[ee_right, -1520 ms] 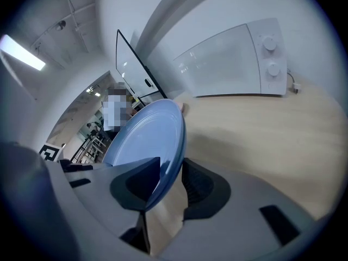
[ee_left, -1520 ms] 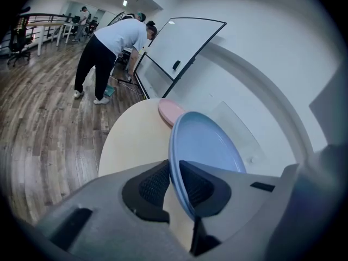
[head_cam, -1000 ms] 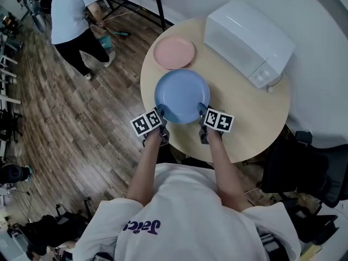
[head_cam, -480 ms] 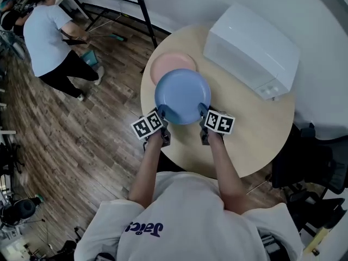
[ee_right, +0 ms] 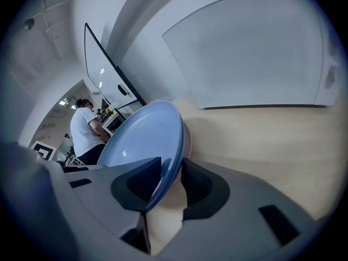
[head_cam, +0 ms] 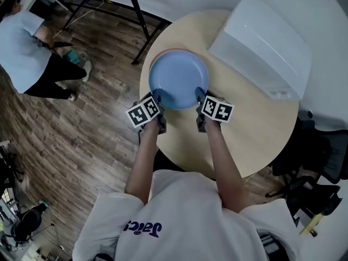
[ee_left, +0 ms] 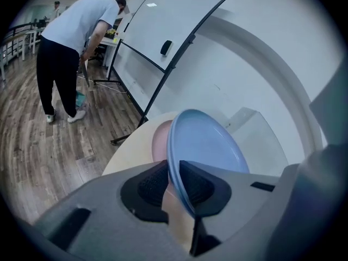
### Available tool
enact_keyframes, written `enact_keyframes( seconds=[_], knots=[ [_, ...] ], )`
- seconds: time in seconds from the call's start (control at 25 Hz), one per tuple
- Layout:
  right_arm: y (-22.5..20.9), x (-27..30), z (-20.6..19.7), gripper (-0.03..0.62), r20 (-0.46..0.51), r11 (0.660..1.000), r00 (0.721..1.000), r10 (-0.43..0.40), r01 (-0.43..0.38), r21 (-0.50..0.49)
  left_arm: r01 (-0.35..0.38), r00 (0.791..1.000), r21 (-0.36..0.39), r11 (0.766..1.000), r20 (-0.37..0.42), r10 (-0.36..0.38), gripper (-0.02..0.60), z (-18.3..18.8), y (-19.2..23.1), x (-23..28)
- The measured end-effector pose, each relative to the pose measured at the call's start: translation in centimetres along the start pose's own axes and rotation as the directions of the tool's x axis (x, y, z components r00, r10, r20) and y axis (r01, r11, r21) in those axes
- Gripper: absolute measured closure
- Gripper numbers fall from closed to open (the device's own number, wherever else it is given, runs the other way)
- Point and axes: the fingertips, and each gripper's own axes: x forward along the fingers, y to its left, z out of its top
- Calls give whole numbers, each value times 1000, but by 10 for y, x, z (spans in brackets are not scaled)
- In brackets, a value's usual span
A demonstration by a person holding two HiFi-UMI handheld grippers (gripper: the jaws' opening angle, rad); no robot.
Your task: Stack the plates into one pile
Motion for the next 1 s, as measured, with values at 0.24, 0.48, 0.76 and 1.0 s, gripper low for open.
enact_keyframes(
  seconds=[0.24,0.48,0.76,1.0],
  knots=[
    [1,32,15,470,-10,999,999,-49,49,-8,-17,1000,52,999,-21,18,512,19,13,31],
    [-7,48,20,470,-21,996,996,-90,90,-21,-35,997,162,986,-56,44,494,20,16,52],
    [-12,55,15,461,-33,984,987,-160,156,-91,-79,996,231,970,-23,87,482,24,18,59],
    [4,59,11,344,-53,974,988,-147,136,-180,-90,995,285,954,-14,98,370,21,15,54]
  ],
)
